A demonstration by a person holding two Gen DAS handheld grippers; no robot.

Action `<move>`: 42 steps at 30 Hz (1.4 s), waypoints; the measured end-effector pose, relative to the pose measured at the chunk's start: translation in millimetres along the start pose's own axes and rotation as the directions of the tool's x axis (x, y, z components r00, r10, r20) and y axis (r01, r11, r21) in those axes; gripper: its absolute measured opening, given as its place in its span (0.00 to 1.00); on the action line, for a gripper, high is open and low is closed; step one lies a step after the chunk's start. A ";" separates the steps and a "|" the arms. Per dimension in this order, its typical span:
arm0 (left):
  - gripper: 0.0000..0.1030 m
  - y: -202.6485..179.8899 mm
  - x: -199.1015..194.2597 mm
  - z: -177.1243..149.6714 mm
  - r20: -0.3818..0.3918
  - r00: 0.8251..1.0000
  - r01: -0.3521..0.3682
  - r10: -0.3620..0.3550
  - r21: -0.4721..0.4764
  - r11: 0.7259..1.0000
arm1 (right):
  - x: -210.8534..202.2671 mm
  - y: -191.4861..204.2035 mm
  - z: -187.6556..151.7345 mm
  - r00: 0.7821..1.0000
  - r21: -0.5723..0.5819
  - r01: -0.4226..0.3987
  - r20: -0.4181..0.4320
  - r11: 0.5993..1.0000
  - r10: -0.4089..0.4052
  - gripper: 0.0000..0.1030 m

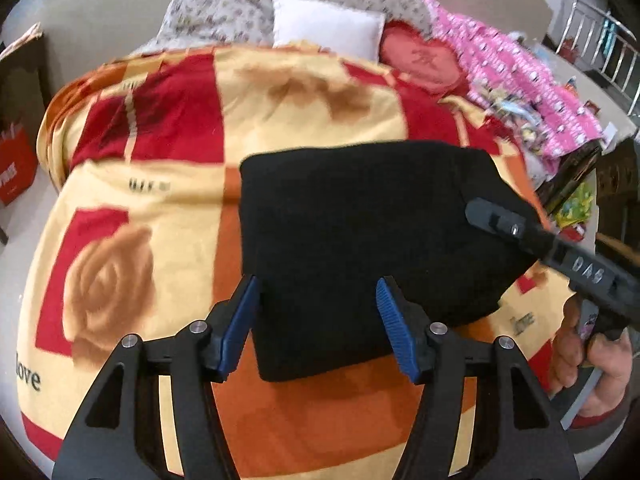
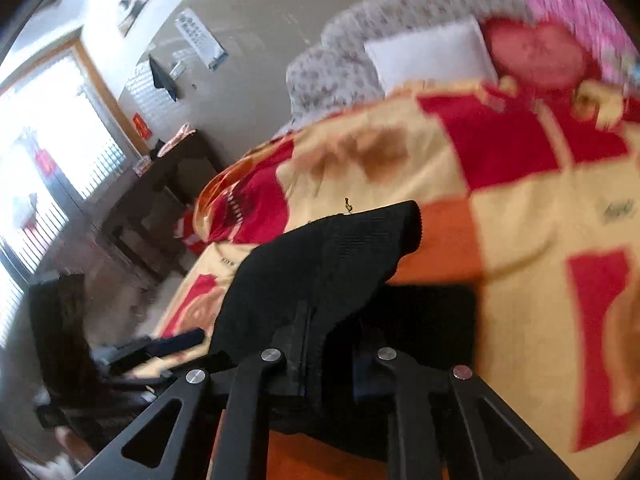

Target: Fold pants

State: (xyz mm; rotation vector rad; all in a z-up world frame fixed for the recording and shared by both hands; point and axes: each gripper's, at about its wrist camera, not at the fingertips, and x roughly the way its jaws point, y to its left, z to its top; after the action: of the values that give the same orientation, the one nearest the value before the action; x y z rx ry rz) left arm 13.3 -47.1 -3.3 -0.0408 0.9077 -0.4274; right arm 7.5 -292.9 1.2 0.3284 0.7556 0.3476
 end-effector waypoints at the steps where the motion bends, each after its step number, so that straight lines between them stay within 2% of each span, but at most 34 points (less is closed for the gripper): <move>1: 0.60 -3.5 -2.0 2.0 0.012 1.000 0.001 -0.001 0.003 1.000 | -2.4 -6.7 -0.5 0.999 0.004 0.036 -0.010 0.999 -0.036 0.13; 3: 0.63 -7.9 8.1 2.8 -0.015 1.000 -0.013 0.013 0.005 1.000 | 2.8 -25.0 -6.0 0.995 0.044 0.091 -0.037 0.995 -0.090 0.13; 5: 0.63 -9.9 26.2 0.4 -0.071 0.997 -0.027 0.027 0.006 1.000 | 15.8 -41.9 -12.7 0.991 0.088 0.100 -0.099 0.991 -0.091 0.17; 6: 0.63 -9.6 36.0 -1.8 -0.099 0.995 -0.034 0.033 0.001 0.999 | 20.0 -46.1 -13.4 0.990 0.106 0.097 -0.113 0.990 -0.085 0.26; 8: 0.63 -5.6 40.2 -2.8 -0.108 0.994 -0.025 0.022 -0.029 0.999 | 10.0 -48.9 -10.4 0.990 0.106 0.119 -0.093 0.987 -0.110 0.33; 11: 0.63 -6.4 29.3 6.5 -0.073 0.996 -0.057 0.056 -0.011 0.998 | -17.4 -42.1 3.2 0.980 0.058 0.198 0.000 0.978 -0.199 0.33; 12: 0.63 -6.9 26.5 10.0 -0.055 0.996 -0.075 0.074 -0.002 0.997 | -24.8 -37.1 8.4 0.980 0.041 0.197 0.029 0.980 -0.198 0.33; 14: 0.63 -10.2 25.6 19.4 -0.039 0.994 -0.099 0.100 0.018 0.995 | -26.1 -24.0 13.9 0.989 -0.002 0.140 0.043 0.990 -0.140 0.33; 16: 0.63 -13.6 31.9 28.8 -0.043 0.992 -0.122 0.123 0.028 0.992 | -12.9 -13.6 16.1 0.995 -0.032 0.103 0.010 0.994 -0.103 0.33; 19: 0.63 -11.9 48.2 37.0 -0.056 0.988 -0.146 0.147 0.017 0.989 | 15.7 -8.8 14.6 0.989 -0.065 0.135 -0.051 0.989 -0.138 0.33; 22: 0.63 -4.9 62.9 39.9 -0.089 0.987 -0.136 0.134 -0.012 0.991 | 47.9 -16.2 10.0 0.980 -0.055 0.153 -0.122 0.987 -0.159 0.33; 24: 0.67 -1.2 71.1 41.0 -0.095 0.986 -0.138 0.136 -0.021 0.990 | 60.7 -17.1 8.7 0.977 -0.068 0.170 -0.119 0.983 -0.177 0.34; 26: 0.77 3.5 74.4 41.3 -0.091 0.987 -0.140 0.135 -0.040 0.989 | 69.5 -16.6 11.1 0.975 -0.083 0.179 -0.117 0.980 -0.188 0.35; 29: 0.78 12.5 76.6 42.1 -0.101 0.990 -0.110 0.102 -0.079 0.991 | 66.7 -13.7 15.0 0.972 -0.107 0.181 -0.135 0.978 -0.195 0.35; 33: 0.78 8.2 71.3 40.1 -0.094 0.989 -0.120 0.113 -0.067 0.991 | 44.6 -6.8 16.2 0.976 -0.106 0.163 -0.126 0.981 -0.176 0.35; 42: 0.78 4.0 61.9 34.3 -0.090 0.988 -0.129 0.123 -0.060 0.990 | 7.1 3.0 -20.1 0.963 -0.146 0.204 -0.146 0.968 -0.225 0.35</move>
State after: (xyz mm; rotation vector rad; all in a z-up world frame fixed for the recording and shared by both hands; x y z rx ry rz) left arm 74.4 -71.7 -29.6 -0.0253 1.0030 -0.2831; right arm -2.6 -284.0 -15.6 0.0934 0.9147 0.2179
